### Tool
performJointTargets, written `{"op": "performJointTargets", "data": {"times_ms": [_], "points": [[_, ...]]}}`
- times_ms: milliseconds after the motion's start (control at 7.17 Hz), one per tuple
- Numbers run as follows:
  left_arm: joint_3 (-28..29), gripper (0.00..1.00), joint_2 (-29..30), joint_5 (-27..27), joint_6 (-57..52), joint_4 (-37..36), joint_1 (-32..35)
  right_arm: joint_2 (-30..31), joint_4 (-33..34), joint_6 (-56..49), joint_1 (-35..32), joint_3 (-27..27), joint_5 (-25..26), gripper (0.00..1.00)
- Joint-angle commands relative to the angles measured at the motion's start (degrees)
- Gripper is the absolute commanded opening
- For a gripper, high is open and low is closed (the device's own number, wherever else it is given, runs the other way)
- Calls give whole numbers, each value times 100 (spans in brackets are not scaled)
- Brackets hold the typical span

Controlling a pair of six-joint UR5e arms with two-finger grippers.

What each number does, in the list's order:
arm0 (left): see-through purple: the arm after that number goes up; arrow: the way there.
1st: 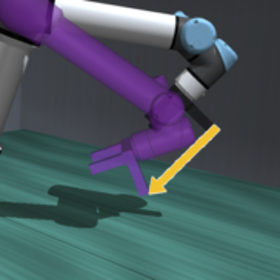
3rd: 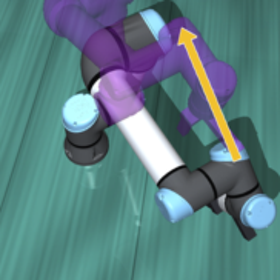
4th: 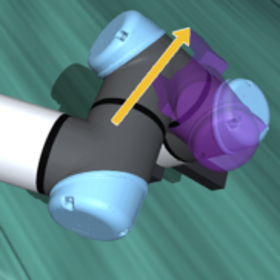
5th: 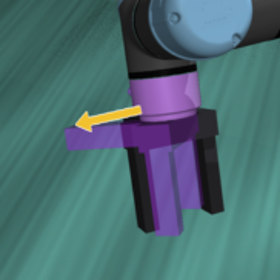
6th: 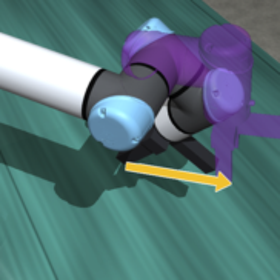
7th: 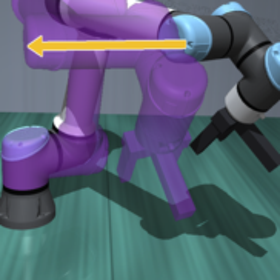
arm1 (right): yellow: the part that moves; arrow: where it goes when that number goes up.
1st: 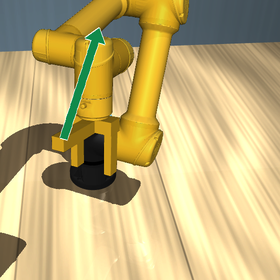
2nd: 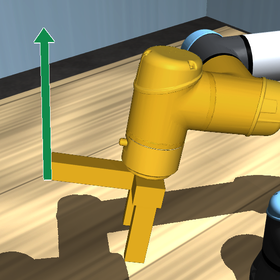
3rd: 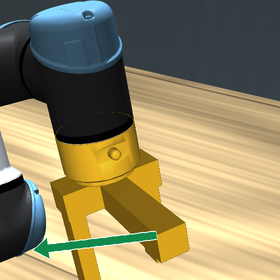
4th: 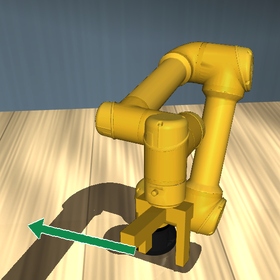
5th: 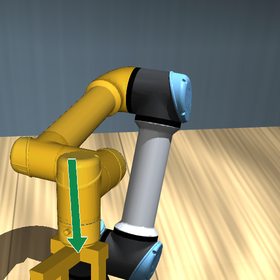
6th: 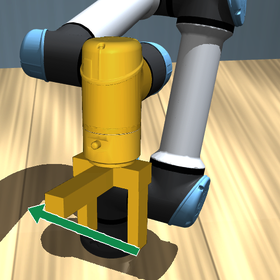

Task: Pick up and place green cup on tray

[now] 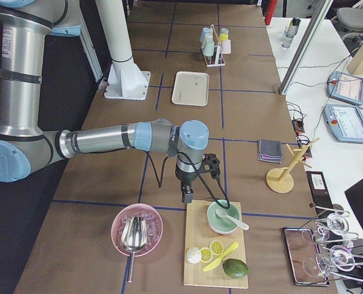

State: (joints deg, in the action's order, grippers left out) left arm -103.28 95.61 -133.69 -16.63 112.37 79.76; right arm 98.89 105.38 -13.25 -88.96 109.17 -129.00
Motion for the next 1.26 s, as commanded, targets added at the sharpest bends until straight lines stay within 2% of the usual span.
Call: {"op": "performJointTargets", "data": {"times_ms": [0, 140, 279, 419, 558, 698, 837, 977, 1116], "points": [[-446, 100, 290, 980, -612, -161, -801, -10, 0, 15, 1, -1, -3, 100], [-569, 100, 605, 1011, -796, -798, -1196, -10, 0, 15, 1, -1, -3, 100], [-761, 100, 1121, 1238, -1459, -1849, -1270, -10, 0, 15, 1, -1, -3, 100], [-1024, 100, 1727, 1875, -1866, -3138, -1558, -10, 0, 15, 1, -1, -3, 100], [-1227, 100, 2246, 2612, -1905, -4065, -2004, -10, 0, 15, 1, -1, -3, 100], [-1577, 100, 2286, 3725, -1897, -4422, -2774, -10, 0, 15, -7, -10, -3, 100], [-1746, 100, 2347, 5067, -1906, -4922, -3652, -10, 0, 15, 1, -10, -3, 100], [-1774, 100, 2565, 5742, -2036, -5483, -4096, -10, 0, 15, 1, -10, -3, 100], [-1757, 100, 2785, 6114, -2551, -5889, -4353, -10, 0, 15, 1, -10, -3, 100]]}}
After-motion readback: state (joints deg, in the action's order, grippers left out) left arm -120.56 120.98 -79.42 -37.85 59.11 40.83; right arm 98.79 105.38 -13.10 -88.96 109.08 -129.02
